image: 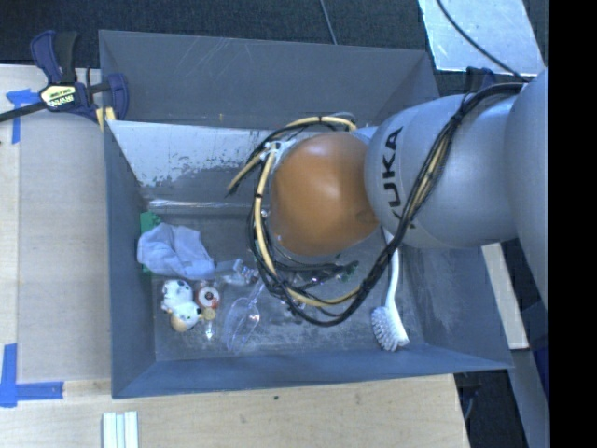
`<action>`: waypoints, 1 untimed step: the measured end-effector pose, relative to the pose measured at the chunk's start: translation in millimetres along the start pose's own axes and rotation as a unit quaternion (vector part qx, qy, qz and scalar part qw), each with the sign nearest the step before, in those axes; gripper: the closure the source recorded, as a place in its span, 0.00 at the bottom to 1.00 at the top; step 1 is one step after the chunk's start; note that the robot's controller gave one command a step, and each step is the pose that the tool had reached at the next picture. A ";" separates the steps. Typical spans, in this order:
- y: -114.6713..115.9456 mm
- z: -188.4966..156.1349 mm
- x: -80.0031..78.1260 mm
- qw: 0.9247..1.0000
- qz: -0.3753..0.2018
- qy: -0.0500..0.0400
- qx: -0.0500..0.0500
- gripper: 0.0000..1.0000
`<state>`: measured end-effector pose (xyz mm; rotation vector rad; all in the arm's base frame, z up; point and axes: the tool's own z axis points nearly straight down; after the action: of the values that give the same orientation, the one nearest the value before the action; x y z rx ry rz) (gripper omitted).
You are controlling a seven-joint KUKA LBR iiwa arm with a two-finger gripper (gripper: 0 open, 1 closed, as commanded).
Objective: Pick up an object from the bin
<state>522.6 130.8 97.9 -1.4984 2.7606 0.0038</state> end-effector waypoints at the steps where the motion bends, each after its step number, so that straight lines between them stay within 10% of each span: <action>1: 4.4 27.2 -16.7 0.997 0.071 -0.006 0.007 0.00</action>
Offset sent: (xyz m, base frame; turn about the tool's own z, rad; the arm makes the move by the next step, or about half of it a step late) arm 0.0117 -0.0089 -0.0279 0.0958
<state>528.0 147.3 70.8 -1.2919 2.8439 -0.0050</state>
